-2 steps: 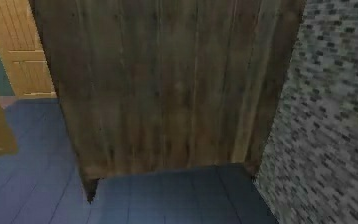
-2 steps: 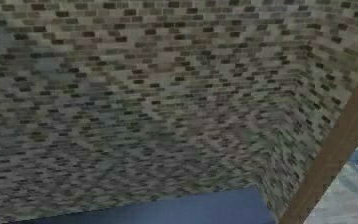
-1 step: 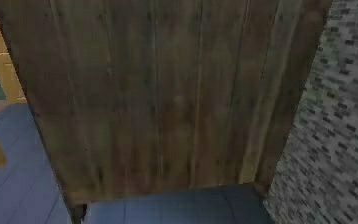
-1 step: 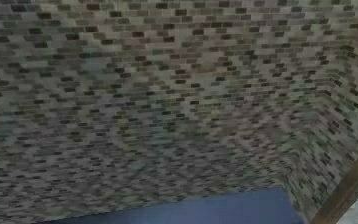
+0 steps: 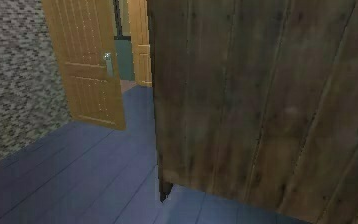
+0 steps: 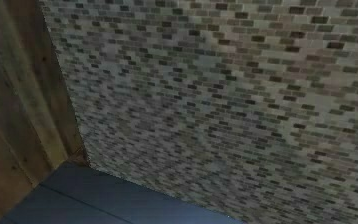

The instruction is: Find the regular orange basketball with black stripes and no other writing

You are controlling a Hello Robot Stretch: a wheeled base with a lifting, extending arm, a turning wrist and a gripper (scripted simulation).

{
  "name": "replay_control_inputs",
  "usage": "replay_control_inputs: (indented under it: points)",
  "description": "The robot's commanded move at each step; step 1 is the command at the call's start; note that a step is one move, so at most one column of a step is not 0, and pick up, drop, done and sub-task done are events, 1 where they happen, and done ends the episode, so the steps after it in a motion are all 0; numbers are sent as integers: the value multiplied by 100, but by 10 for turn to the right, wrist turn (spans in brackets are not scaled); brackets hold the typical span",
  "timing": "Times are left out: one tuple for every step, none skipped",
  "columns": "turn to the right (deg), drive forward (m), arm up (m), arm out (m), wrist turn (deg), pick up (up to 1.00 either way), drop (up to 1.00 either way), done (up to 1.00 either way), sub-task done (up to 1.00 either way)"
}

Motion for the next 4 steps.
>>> replay_control_inputs:
  points:
    - [0, 15, 0, 0, 0, 0, 0, 0, 0]
    - [0, 15, 0, 0, 0, 0, 0, 0, 0]
    - [-450, 0, 0, 0, 0, 0, 0, 0, 0]
    - [0, 40, 0, 0, 0, 0, 0, 0, 0]
